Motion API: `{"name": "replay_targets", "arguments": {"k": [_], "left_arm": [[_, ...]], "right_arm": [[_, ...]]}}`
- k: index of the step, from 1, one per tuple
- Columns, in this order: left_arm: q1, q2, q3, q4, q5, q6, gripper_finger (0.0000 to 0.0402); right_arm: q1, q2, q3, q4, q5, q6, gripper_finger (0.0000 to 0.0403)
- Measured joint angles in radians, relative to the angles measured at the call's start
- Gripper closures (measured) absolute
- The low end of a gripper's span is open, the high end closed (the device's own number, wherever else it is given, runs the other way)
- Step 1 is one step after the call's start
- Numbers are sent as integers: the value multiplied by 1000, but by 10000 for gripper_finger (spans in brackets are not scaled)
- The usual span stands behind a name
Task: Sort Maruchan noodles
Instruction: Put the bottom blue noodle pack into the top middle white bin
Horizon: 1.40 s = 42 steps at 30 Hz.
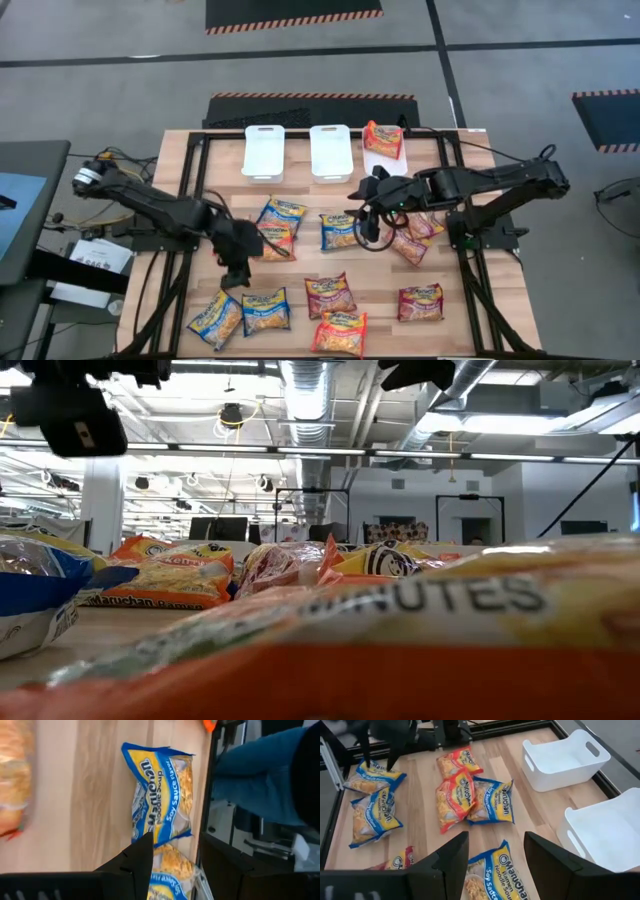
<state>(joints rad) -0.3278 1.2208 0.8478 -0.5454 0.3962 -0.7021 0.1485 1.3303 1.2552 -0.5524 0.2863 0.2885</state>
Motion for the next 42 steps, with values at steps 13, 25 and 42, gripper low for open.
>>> {"name": "replay_targets", "arguments": {"k": [13,25,42], "left_arm": [[-74,258,0,210,-56,-43,258],[-111,411,0,282,-95,-67,258],[-112,465,1,314,-75,-30,395]], "right_arm": [[2,-3,0,2,-32,1,188],[2,-3,0,-10,-34,1,188],[-1,-3,0,-17,-34,-1,188]]}}
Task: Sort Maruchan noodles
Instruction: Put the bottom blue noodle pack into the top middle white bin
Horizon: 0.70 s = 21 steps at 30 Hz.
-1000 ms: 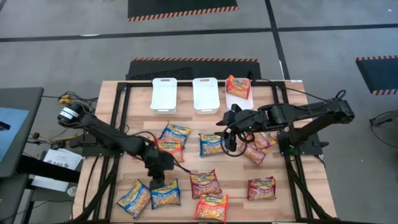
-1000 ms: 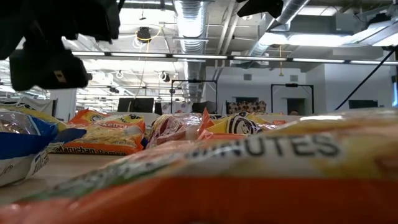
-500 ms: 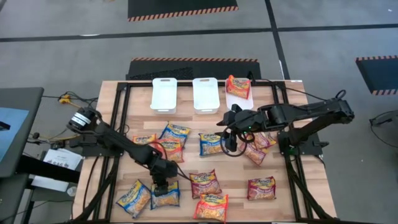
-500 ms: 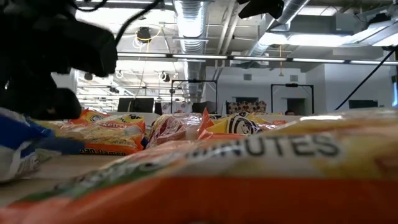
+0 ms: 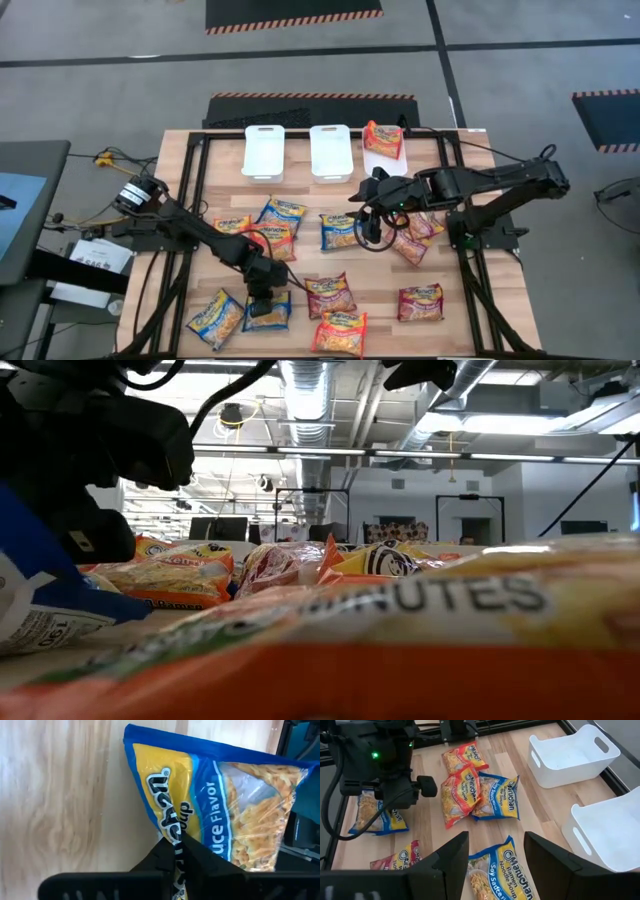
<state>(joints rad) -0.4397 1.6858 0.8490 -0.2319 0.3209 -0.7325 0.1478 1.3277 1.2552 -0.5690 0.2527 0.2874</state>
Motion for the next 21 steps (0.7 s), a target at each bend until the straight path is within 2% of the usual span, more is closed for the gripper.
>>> {"name": "replay_targets", "arguments": {"k": [6,14,21], "left_arm": [[1,-16,52,-90,-13,81,401],[45,-94,193,-392,-132,262,401],[115,-167,249,-453,-125,358,401]], "right_arm": [[0,0,0,2,0,0,188],[-6,0,0,46,-17,1,188],[-6,0,0,50,-16,0,188]]}}
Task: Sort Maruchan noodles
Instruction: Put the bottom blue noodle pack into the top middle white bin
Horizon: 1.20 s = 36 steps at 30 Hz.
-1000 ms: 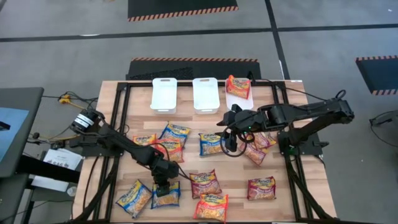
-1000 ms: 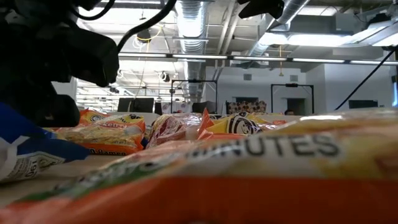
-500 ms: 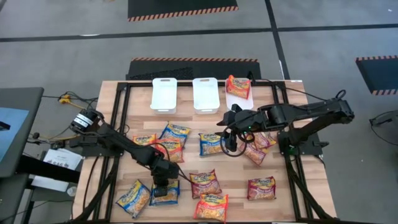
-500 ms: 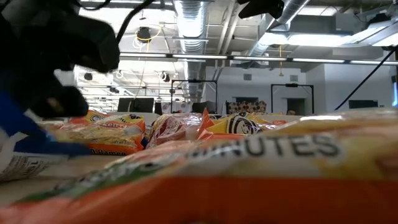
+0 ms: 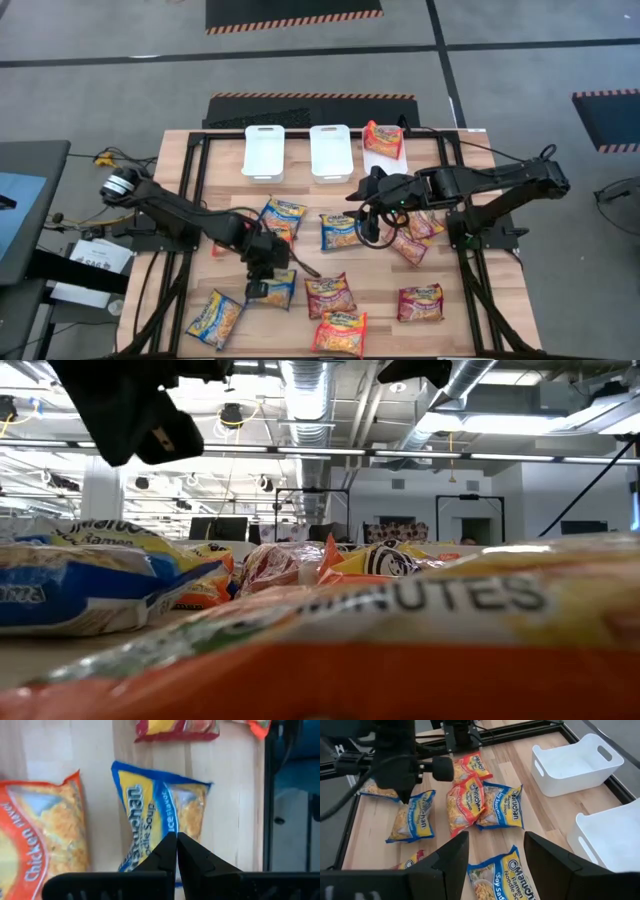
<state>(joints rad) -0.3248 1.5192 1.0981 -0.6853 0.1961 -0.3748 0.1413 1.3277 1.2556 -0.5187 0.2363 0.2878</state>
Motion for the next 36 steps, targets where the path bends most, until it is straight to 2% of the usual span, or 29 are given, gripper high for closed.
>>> {"name": "replay_targets", "arguments": {"k": [10,14,19,27,31,36], "left_arm": [[35,21,-7,-37,14,73,401],[54,22,-8,-43,65,77,392],[83,22,-8,-76,113,90,356],[133,30,-7,-85,109,181,279],[157,52,-7,-84,122,178,243],[158,84,-8,-59,162,190,216]], "right_arm": [[0,0,0,11,1,0,188],[0,0,0,11,2,0,188],[0,0,0,12,2,0,188],[0,0,0,11,3,1,188],[0,0,0,10,3,3,188],[0,0,0,3,3,3,188]]}}
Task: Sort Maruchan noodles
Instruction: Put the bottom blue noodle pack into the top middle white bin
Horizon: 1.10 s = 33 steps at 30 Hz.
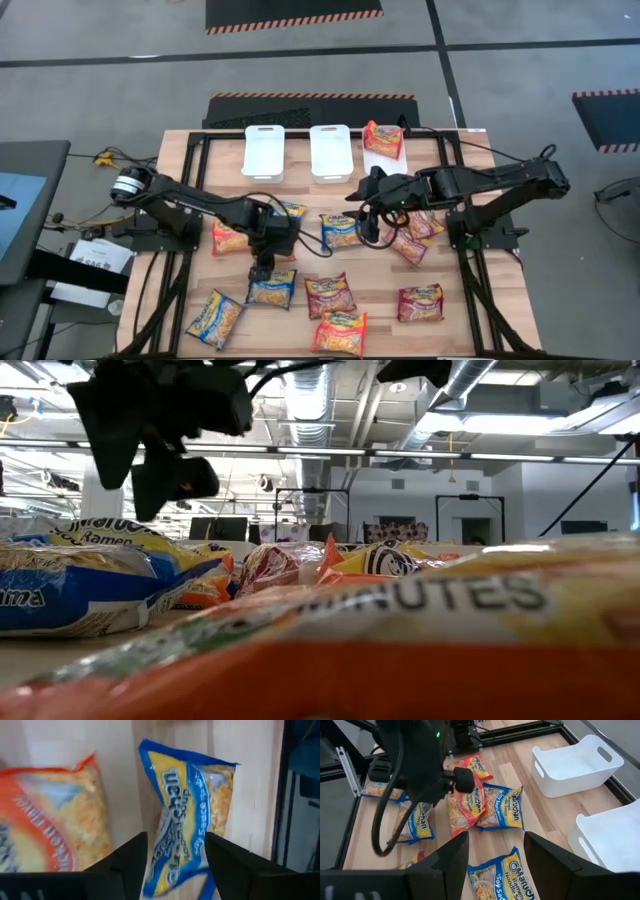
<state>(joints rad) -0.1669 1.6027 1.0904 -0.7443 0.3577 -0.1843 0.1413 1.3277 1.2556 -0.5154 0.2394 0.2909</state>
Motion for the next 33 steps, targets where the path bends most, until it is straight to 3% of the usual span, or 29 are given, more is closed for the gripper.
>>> {"name": "replay_targets", "arguments": {"k": [11,24,28,33], "left_arm": [[0,33,-68,97,18,-20,209],[-12,132,-112,205,127,-65,214],[-13,150,-112,226,162,-62,249],[-13,150,-111,231,168,-44,342]], "right_arm": [[-2,1,0,-4,-2,-1,188],[-6,1,0,-2,-2,-3,188],[-6,1,0,-2,-1,-2,188],[-6,1,0,-1,-1,-2,188]]}}
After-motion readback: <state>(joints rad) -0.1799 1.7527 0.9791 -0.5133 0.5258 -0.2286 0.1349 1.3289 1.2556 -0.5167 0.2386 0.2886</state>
